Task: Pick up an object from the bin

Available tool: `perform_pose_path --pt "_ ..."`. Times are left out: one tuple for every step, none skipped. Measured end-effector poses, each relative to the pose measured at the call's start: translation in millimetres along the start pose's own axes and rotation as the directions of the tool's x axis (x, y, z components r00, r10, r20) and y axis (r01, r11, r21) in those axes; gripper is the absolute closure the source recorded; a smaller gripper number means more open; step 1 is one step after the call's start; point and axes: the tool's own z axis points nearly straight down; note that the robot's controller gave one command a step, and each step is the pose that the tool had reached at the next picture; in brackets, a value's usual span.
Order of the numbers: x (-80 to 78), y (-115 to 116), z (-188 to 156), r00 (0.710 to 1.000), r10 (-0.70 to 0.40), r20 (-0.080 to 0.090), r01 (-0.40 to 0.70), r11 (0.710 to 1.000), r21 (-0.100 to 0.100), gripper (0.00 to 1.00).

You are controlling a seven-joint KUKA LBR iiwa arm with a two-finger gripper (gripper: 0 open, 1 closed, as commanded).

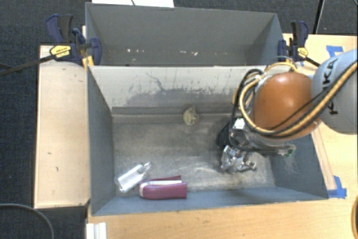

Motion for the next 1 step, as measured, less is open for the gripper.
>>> perform_pose_path --pt "0.0 0.0 0.0 1.000 0.002 0.000 -0.002 1.000 0.000 0.00"
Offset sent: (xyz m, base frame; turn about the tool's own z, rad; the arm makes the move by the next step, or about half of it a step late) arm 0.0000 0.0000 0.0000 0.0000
